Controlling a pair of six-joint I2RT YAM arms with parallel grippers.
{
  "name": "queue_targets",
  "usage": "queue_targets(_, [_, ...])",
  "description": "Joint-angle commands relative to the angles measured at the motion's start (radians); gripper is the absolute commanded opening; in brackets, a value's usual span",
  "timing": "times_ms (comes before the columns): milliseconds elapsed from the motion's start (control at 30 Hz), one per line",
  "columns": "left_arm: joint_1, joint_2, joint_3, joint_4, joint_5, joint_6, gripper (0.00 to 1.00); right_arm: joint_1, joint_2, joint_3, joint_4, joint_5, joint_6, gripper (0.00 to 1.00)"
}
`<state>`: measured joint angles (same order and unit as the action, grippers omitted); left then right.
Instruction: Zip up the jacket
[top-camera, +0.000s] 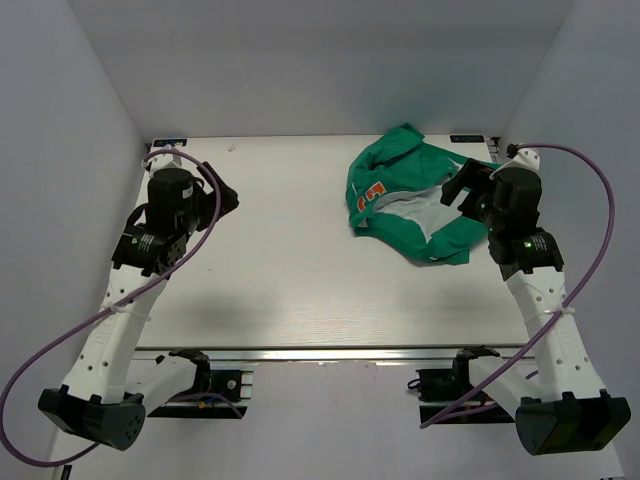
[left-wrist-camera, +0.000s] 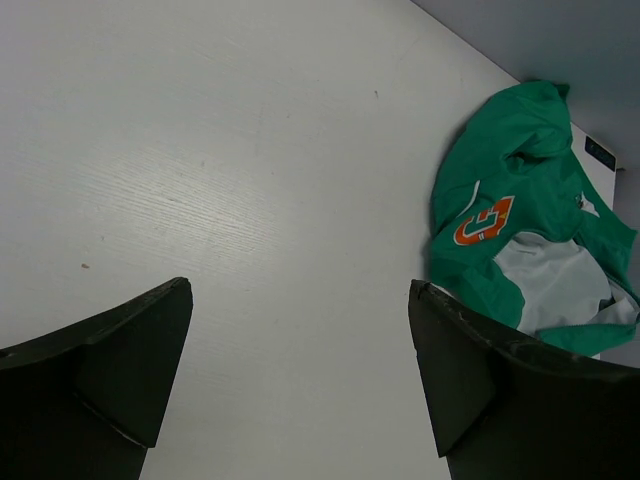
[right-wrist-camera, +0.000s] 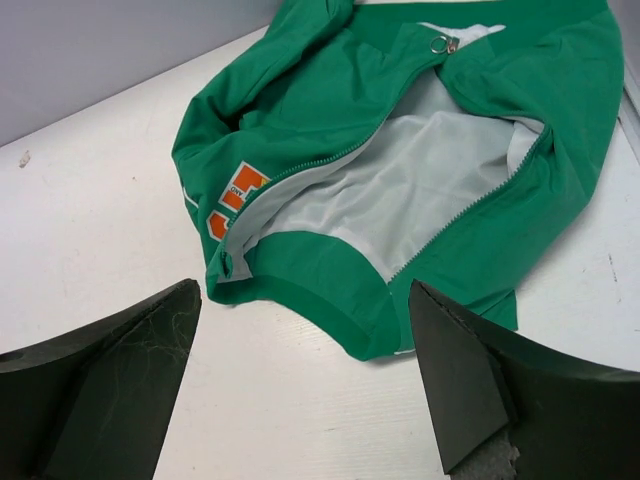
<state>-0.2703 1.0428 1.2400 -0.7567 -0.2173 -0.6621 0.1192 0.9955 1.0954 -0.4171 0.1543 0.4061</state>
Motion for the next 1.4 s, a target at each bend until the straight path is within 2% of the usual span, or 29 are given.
queue_targets(0, [0.003,-0.05,-0.004,0.005,-0.007,0.007,0.98,0.0,-0.012,0.026,0.014,-0.004,-0.041,0.9])
queue_targets(167, [0.003,-0.024,0.006,-0.015,0.006,0.007,0.98,0.0,-0.031,-0.025,0.075,-0.087,-0.078,0.89])
queue_targets(333, [0.003,-0.007,-0.03,0.029,0.041,0.009,0.98,-0.001,0.012,-0.016,0.063,-0.093,-0.079,0.89])
queue_targets(533, [0.003,0.055,-0.043,0.034,0.09,0.012,0.98,-0.056,0.167,0.015,0.012,-0.091,-0.055,0.89])
queue_targets(700, [0.003,0.077,-0.073,0.078,0.122,0.013,0.98,-0.173,0.359,-0.003,0.052,-0.206,-0.062,0.89])
queue_targets(867, [0.003,0.097,-0.102,0.129,0.156,0.015,0.98,-0.176,0.553,-0.002,0.092,-0.174,-0.084,0.89])
queue_targets(1033, [0.003,0.148,-0.1,0.149,0.19,0.016,0.98,-0.17,0.672,-0.011,0.138,-0.189,-0.069,0.89])
queue_targets(1133, [0.003,0.163,-0.106,0.172,0.199,0.016,0.98,-0.139,0.674,-0.081,0.201,-0.249,-0.05,0.89])
queue_targets(1233, [0.003,0.175,-0.112,0.183,0.213,0.016,0.98,-0.046,0.663,-0.15,0.242,-0.268,-0.023,0.89])
queue_targets(1333, [0.003,0.181,-0.117,0.188,0.216,0.015,0.98,0.104,0.673,-0.198,0.283,-0.283,0.039,0.89])
queue_targets(1367, [0.003,0.181,-0.117,0.185,0.216,0.013,0.98,0.211,0.692,-0.203,0.294,-0.274,0.06,0.89])
